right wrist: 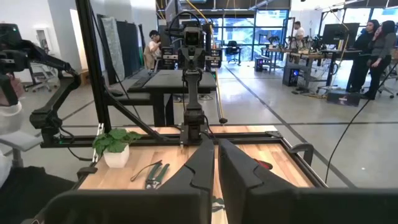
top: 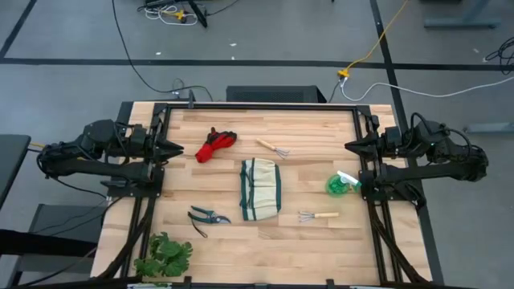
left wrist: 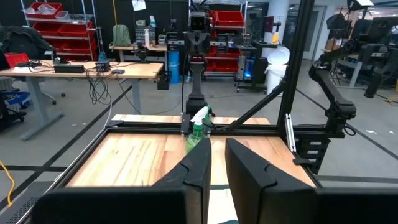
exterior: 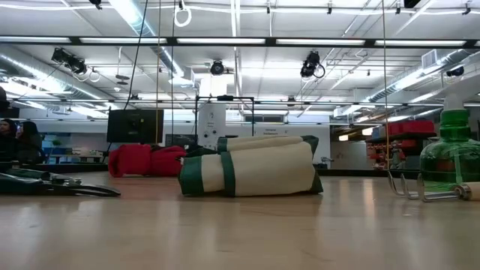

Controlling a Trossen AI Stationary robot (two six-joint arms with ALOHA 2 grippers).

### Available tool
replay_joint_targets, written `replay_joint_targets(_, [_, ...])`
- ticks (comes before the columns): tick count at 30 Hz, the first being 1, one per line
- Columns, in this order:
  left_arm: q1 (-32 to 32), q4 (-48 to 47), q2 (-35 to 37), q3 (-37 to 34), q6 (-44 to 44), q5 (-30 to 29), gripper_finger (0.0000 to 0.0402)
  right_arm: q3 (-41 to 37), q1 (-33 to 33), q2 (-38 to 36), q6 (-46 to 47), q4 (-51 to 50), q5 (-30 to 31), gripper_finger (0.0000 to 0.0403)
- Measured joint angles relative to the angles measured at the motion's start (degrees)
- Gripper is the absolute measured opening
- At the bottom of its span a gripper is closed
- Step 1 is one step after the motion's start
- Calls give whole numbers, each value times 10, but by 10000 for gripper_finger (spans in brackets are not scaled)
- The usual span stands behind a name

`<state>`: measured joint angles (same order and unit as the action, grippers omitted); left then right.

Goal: Pick & Place Garden tools in Gardening bag

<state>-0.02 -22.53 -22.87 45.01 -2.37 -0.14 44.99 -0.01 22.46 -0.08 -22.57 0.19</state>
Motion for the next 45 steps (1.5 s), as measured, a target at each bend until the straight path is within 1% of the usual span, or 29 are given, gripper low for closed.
replay_joint_targets(19, [0,0,0,0,0,0,55,0,0,0,0,0,0,27])
replay_joint_targets(22, [0,1,0,0,0,0,55,0,0,0,0,0,10,27])
replay_joint_targets(33, [0,37,0,0,0,0,55,0,0,0,0,13,10,27])
replay_joint_targets(41, [0,46,0,0,0,-8,55,0,0,3,1,73,10,27])
replay_joint_targets(45, [0,46,0,0,0,-9,55,-12,0,42,25,203,29,27])
